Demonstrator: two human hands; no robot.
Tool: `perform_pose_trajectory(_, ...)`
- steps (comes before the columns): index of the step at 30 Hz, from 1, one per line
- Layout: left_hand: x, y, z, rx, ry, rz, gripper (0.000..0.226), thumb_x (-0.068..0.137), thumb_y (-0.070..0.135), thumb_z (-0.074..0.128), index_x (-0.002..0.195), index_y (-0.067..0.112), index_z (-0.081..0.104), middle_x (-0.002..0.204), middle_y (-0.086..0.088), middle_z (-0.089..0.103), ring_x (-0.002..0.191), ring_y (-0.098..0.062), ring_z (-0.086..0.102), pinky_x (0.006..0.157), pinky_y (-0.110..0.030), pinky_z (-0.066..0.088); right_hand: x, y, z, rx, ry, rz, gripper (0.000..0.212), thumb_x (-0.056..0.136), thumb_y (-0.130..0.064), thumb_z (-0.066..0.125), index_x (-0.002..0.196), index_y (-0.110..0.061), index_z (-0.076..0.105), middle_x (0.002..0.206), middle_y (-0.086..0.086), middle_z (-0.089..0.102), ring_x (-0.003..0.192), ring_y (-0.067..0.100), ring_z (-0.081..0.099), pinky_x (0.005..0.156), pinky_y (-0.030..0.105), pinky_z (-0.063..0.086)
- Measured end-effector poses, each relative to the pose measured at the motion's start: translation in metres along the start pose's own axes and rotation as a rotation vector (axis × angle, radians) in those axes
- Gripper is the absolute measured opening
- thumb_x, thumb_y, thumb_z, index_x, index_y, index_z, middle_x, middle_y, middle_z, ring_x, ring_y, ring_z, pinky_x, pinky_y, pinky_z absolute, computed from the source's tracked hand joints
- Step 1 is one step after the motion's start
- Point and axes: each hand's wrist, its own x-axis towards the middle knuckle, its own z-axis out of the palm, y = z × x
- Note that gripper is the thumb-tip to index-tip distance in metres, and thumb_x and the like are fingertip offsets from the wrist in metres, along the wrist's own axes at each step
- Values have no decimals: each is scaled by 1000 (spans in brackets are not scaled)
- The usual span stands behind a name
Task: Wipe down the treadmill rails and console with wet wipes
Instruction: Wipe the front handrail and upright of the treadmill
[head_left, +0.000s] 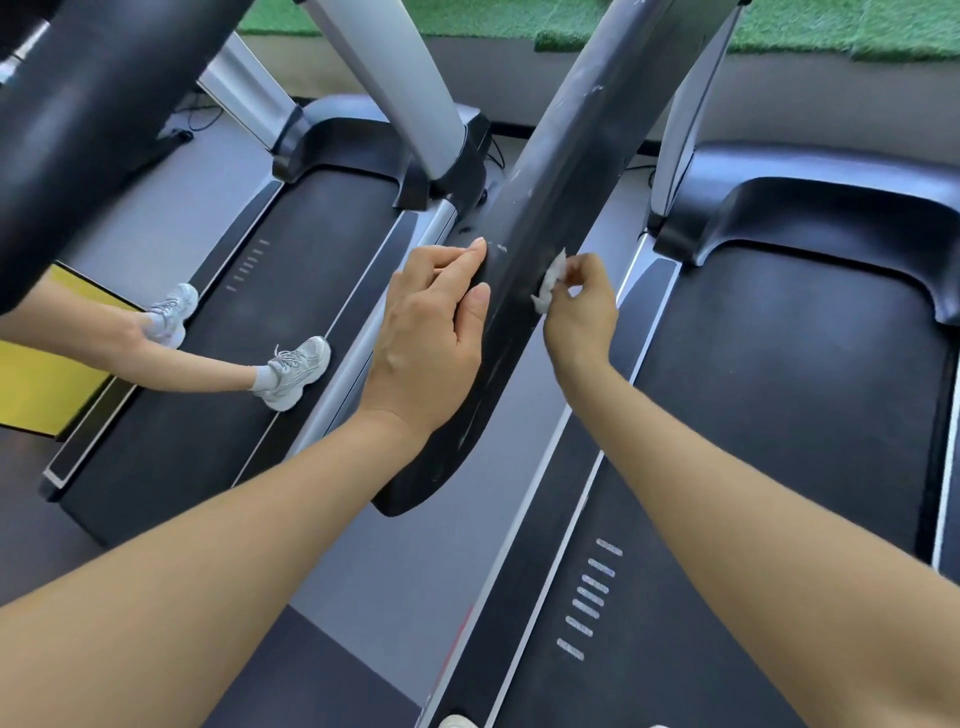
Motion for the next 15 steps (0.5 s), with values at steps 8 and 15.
perform_pose_trajectory(8,1,-1,0,11,14,10,40,97,20,43,136,12,50,113,13,40,107,-9,40,93,0,23,-112,6,-8,138,-260,-74,31,96,5,35,70,-10,43,69,18,48,58,13,42,54,16,44)
perform_pose_trajectory(15,1,0,-1,5,-4,2,39,99,19,44,137,12,50,111,14,40,107,-13,43,91,-1,27,-25,11,0,-94,-60,41,34,93,3,33,72,-23,37,77,0,49,73,19,47,60,25,43)
